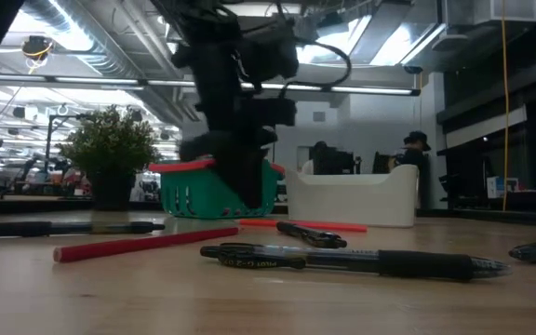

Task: Sort pens & pencils
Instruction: Put the orange pencil into the blue bin

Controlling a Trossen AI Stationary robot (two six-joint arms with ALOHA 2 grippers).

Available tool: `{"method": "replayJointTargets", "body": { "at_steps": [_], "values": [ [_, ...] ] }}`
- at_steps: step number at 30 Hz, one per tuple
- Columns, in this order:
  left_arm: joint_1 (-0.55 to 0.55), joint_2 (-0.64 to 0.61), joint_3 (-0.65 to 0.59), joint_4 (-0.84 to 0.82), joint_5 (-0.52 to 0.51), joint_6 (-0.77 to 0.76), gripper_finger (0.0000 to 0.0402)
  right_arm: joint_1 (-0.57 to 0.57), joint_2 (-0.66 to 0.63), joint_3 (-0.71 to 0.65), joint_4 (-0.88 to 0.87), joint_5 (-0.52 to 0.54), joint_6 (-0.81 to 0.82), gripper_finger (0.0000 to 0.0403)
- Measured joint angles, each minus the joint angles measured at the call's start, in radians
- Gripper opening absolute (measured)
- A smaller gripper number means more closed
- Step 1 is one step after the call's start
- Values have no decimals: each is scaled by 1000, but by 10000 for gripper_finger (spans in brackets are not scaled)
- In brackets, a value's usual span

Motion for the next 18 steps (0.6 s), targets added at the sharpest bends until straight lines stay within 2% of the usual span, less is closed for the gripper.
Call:
{"method": "replayJointTargets", "body": {
  "at_steps": [6, 18],
  "values": [
    [32, 35, 45, 7, 49, 14, 69, -9, 4, -1, 1, -14, -7, 90],
    [25, 45, 47, 1, 71, 14, 69, -34, 4, -1, 1, -45, -6, 90]
  ]
}}
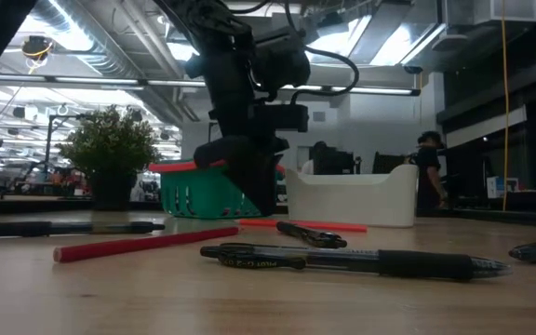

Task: Sort pens & pencils
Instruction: Put the orange pencil into the blue bin

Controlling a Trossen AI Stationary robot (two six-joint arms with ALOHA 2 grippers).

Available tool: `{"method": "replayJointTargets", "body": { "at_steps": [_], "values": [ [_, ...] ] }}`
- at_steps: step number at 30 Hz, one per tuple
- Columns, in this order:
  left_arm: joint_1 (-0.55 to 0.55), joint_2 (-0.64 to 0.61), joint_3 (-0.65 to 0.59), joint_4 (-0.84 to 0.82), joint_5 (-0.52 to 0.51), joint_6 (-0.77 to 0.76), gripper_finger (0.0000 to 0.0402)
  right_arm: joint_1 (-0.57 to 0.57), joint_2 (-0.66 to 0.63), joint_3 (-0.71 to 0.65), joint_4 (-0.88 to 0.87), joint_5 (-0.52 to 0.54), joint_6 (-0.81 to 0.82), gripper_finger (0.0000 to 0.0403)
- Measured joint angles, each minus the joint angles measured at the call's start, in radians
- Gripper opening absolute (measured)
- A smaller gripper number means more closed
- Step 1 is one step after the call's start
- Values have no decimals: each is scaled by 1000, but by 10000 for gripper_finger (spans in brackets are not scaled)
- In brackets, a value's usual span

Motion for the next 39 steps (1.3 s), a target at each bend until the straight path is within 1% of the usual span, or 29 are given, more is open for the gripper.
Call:
{"method": "replayJointTargets", "body": {
  "at_steps": [3, 35, 39],
  "values": [
    [0, 0, 0, 1, 28, -2, 69, -4, 0, 0, 1, 0, 0, 90],
    [6, 0, 0, 11, 46, -10, 69, -4, 1, 0, 2, -3, 2, 90],
    [12, 21, 0, 12, 51, -9, 69, -4, 1, 0, 2, -10, 2, 90]
  ]
}}
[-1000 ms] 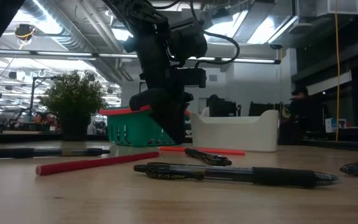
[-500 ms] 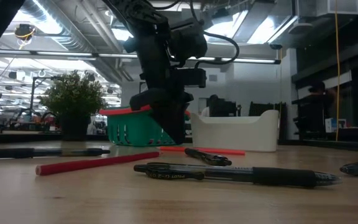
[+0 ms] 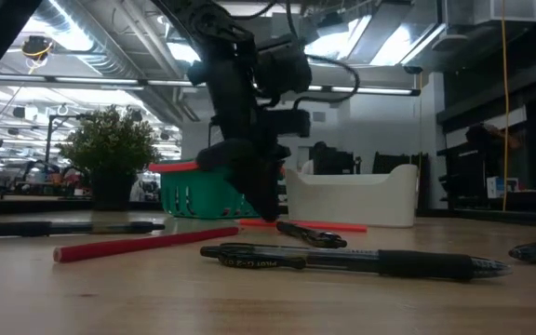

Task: Sort pens & pencils
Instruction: Put the orange pencil into the blue bin

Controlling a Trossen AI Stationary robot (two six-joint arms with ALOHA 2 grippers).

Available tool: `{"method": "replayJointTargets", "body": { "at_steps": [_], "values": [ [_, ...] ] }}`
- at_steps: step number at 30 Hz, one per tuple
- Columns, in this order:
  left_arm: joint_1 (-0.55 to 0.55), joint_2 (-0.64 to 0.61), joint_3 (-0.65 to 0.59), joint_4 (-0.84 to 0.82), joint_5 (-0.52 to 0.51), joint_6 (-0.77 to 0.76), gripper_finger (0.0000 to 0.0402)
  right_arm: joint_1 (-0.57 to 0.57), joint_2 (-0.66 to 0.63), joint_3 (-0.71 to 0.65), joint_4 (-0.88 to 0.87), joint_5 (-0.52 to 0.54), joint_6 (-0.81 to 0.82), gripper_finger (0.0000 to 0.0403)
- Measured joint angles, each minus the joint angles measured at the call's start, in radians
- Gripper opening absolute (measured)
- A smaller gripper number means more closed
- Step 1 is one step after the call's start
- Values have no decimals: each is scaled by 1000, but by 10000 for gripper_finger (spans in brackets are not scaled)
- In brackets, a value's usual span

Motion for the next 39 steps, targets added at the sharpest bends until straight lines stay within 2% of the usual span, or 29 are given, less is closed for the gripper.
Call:
{"method": "replayJointTargets", "body": {
  "at_steps": [21, 30, 39],
  "values": [
    [22, 34, 4, 15, 39, -28, 67, 0, 0, 0, 3, -34, 3, 90],
    [21, 47, 4, 6, 43, -28, 10, 0, 0, 0, 3, -34, 3, 90],
    [4, 38, 2, 3, 6, -55, 5, 0, 0, 0, 3, -34, 3, 90]
  ]
}}
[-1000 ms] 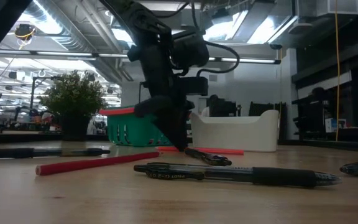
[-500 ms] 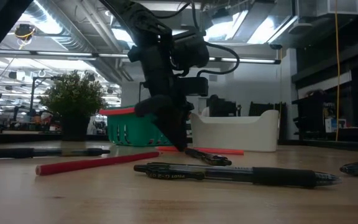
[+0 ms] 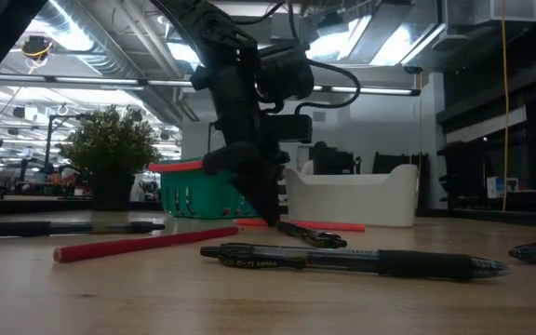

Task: Sort pens & pencils
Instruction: Put the orange pencil into the blue bin

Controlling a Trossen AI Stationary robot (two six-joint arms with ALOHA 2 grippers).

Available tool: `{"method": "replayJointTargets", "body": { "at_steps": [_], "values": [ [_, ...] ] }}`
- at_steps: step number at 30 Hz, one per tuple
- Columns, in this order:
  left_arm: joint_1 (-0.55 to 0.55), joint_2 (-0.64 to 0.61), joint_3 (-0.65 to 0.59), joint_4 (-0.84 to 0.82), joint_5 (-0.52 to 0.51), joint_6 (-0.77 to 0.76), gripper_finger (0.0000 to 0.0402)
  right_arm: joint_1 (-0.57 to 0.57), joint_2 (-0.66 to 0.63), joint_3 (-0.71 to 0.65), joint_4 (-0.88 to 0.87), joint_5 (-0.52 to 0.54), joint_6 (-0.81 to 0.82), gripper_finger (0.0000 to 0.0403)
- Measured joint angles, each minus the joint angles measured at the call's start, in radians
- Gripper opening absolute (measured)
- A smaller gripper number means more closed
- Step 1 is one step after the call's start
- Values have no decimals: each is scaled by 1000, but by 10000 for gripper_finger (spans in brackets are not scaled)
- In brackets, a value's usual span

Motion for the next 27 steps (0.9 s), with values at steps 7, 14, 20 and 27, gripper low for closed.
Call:
{"method": "replayJointTargets", "body": {
  "at_steps": [7, 14, 20, 27],
  "values": [
    [-22, 1, 63, -116, -41, -25, 3, 0, 0, 0, 0, 0, 2, 90],
    [-52, 0, 132, -204, -102, -31, 2, 2, 0, 0, 0, 0, 3, 90],
    [-72, -1, 134, -221, -123, -52, 2, 2, 0, 0, 0, 0, 14, 90],
    [-77, -2, 134, -220, -152, -50, 1, 2, 0, 0, -5, 0, 27, 90]
  ]
}}
